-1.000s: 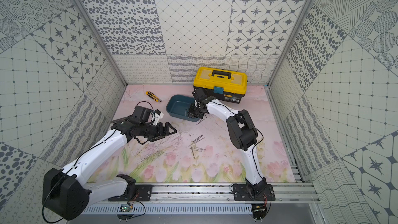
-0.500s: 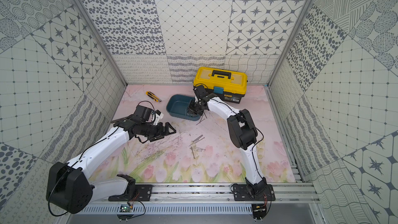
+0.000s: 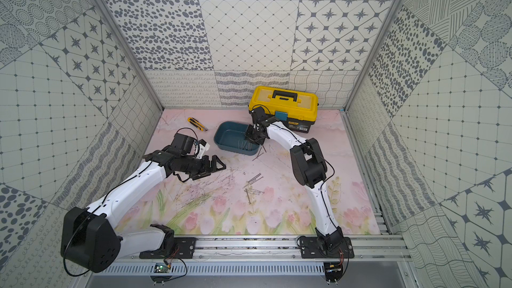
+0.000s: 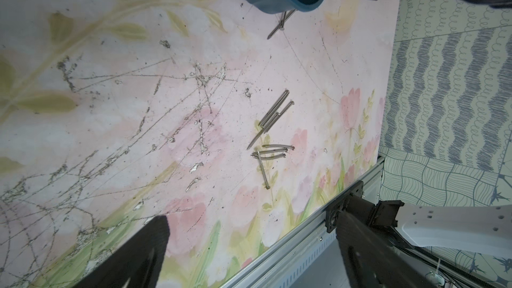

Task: Put the nails on the desktop into the storage box
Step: Place the nail in the storage box, then pick up the nail from the center of the board.

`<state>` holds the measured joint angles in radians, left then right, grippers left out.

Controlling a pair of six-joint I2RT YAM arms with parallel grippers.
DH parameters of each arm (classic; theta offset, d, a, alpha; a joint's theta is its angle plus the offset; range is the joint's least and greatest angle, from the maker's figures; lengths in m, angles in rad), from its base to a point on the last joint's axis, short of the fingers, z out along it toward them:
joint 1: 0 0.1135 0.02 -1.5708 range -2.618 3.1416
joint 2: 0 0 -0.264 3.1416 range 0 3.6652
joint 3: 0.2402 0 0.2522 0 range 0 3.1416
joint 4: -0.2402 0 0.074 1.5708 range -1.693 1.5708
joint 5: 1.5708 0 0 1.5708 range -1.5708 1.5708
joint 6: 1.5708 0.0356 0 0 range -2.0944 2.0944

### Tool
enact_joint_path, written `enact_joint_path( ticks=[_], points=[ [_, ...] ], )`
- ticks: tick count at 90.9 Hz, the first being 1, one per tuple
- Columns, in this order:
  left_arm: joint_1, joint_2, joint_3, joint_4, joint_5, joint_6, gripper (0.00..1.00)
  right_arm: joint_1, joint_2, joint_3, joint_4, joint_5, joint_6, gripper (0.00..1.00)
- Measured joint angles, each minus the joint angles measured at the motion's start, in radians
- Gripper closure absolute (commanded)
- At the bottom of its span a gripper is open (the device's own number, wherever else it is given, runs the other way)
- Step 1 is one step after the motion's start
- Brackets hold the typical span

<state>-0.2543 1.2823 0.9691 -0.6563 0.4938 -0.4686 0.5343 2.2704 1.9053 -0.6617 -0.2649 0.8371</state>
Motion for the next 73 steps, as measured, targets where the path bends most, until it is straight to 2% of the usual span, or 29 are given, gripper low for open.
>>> enact_joint_path(
  ticks=[24, 46, 60, 73],
  points=[
    [0.002, 0.021, 0.016, -0.008, 0.0, -0.001, 0.01, 0.004, -0.061, -0.043, -0.055, 0.029, -0.054, 0.57],
    [-0.007, 0.035, 0.017, 0.001, -0.005, -0.013, 0.02, 0.03, -0.334, -0.088, -0.048, 0.011, -0.2, 0.58],
    [-0.078, 0.032, 0.011, 0.012, -0.041, -0.036, 0.05, 0.013, -0.546, -0.231, -0.022, -0.019, -0.294, 0.58],
    [-0.198, 0.048, 0.011, 0.011, -0.111, -0.092, 0.08, -0.08, -0.671, -0.431, -0.03, -0.041, -0.322, 0.61]
  ],
)
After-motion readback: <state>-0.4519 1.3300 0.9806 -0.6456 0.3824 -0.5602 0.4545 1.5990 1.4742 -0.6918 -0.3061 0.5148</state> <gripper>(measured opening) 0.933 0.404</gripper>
